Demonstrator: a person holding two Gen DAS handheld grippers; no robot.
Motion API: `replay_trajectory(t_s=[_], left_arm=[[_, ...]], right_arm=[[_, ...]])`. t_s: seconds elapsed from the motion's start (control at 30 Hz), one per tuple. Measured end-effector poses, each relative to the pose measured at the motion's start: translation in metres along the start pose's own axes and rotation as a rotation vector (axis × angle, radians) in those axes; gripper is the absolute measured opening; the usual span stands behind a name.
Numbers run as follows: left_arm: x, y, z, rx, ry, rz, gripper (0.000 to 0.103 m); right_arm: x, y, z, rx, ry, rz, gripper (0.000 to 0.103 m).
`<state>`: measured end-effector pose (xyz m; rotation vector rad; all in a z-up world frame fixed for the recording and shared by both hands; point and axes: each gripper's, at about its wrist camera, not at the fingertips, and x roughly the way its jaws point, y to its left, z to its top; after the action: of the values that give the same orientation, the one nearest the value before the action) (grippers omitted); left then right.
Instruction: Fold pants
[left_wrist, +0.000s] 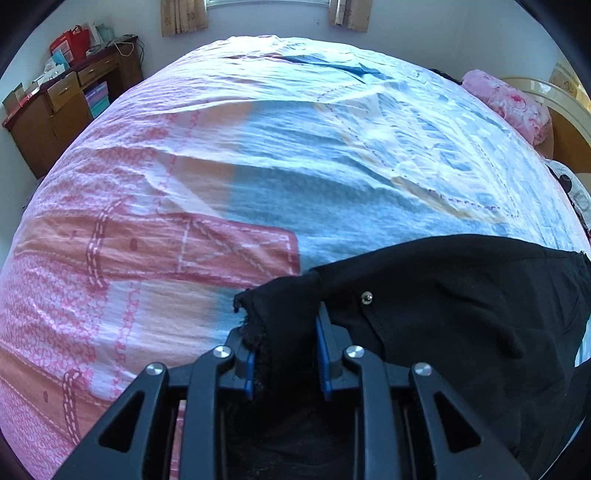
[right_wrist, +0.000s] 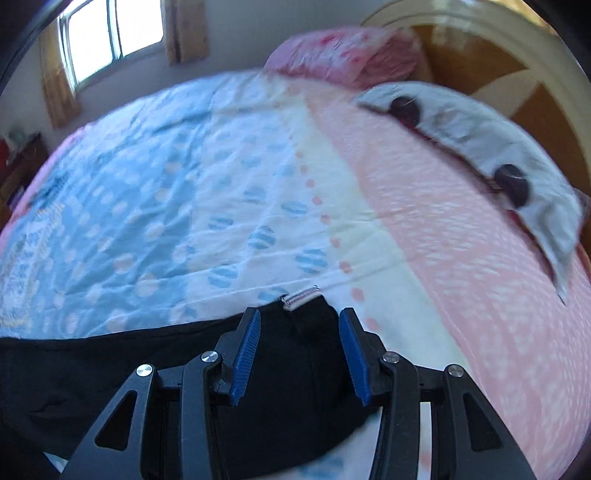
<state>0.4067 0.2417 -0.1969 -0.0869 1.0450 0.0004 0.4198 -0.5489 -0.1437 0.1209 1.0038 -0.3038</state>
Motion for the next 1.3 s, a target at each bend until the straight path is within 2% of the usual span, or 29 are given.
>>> replay_trajectory(t_s=[0.23,0.33,0.37,0.4,0.43,0.5,0.53,0.7,0.87,0.97,1.17,1.3], left_arm=[[0.003,-0.002,0.002,0.008,-0.011,0.012,0.026],[0.004,-0.003,0.003,0.012,-0.015,0.014,0.026],[0.004,-0.003,0.003,0.01,-0.015,0.015,0.026],[0.004,-0.003,0.004,0.011,-0.016,0.021,0.026],[0.004,-0.004,0.004,0.019,-0.015,0.027,0.026],[0.004,-0.006,0.006,0.029,-0.018,0.041,0.026],[0.003,-0.007,0.007,0.029,-0.02,0.042,0.026],[-0.008,-0.003,0.007,-0.001,-0.042,0.025,0.024],[-0.046,0.003,0.006,-0.012,-0.146,-0.028,0.024],[-0.078,0.003,-0.002,0.017,-0.218,-0.058,0.024],[-0.125,0.01,-0.035,0.02,-0.312,-0.114,0.024],[-0.148,0.016,-0.07,0.031,-0.363,-0.147,0.024]], right_arm=[[0.055,-0.002,0.012,-0.057,0.102,-0.025,0.047],[0.066,-0.004,0.012,-0.063,0.122,0.007,0.046],[0.067,-0.005,0.012,-0.057,0.123,0.015,0.044],[0.067,-0.006,0.012,-0.046,0.124,0.04,0.034],[0.065,-0.005,0.012,-0.038,0.123,0.062,0.031],[0.061,-0.003,0.011,-0.05,0.112,0.051,0.017],[0.056,-0.001,0.01,-0.049,0.104,0.059,0.015],[0.019,0.003,0.006,-0.056,0.019,0.06,0.012],[-0.046,-0.008,-0.005,-0.046,-0.087,0.087,0.012],[-0.086,-0.015,-0.017,-0.041,-0.141,0.116,0.012],[-0.162,-0.032,-0.077,-0.031,-0.227,0.168,0.012],[-0.191,-0.049,-0.122,-0.016,-0.245,0.187,0.012]])
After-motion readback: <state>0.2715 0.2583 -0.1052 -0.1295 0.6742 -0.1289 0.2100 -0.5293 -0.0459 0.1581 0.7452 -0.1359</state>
